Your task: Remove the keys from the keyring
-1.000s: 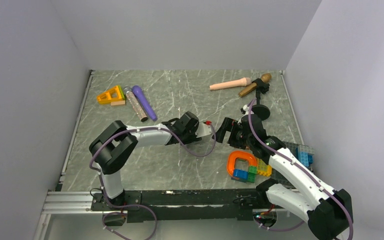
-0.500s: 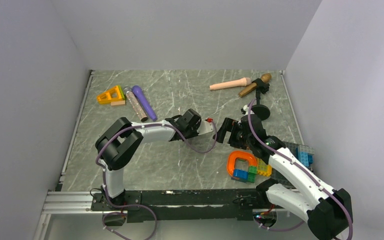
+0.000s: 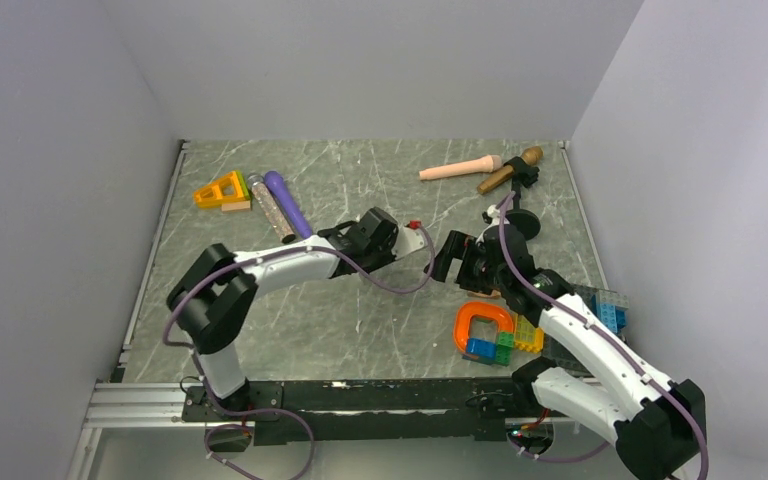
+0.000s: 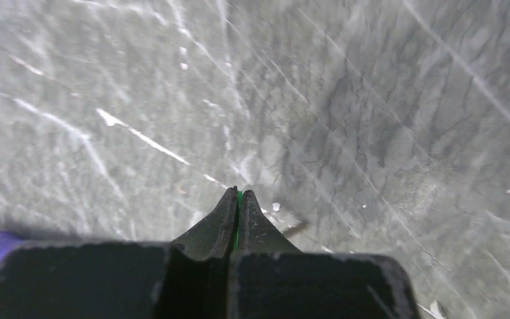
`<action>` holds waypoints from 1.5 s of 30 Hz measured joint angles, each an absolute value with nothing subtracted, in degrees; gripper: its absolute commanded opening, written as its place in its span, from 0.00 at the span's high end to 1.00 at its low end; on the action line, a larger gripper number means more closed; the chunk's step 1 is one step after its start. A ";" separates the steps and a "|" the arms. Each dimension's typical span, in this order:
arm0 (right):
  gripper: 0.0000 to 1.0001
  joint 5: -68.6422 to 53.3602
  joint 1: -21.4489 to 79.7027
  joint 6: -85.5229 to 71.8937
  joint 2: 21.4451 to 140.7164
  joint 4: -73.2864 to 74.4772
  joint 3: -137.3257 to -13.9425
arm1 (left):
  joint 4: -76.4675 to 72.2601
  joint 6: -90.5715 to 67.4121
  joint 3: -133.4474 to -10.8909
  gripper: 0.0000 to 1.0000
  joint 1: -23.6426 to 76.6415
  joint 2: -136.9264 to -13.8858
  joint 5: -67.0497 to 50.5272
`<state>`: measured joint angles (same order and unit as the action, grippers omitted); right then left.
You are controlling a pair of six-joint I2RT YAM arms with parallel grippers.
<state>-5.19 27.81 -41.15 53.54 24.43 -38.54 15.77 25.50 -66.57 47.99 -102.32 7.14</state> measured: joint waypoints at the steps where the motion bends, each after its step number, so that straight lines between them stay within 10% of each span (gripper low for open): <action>1: 0.00 -5.28 27.81 -41.15 53.41 24.45 -39.00 | 16.01 24.43 -66.70 1.00 48.01 -100.68 7.25; 20: 0.00 -16.38 27.86 -48.18 41.80 19.31 -42.15 | 19.00 2.00 -67.11 1.00 50.22 -61.45 -0.56; 45: 0.01 -37.52 35.05 -72.71 41.85 -42.63 -32.27 | -6.90 -32.51 -61.84 1.00 50.43 -48.88 -30.06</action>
<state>-37.52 35.05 -72.71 41.85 -42.63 -32.27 -6.90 -32.51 -61.84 50.43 -48.88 -30.06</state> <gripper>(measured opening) 0.990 0.020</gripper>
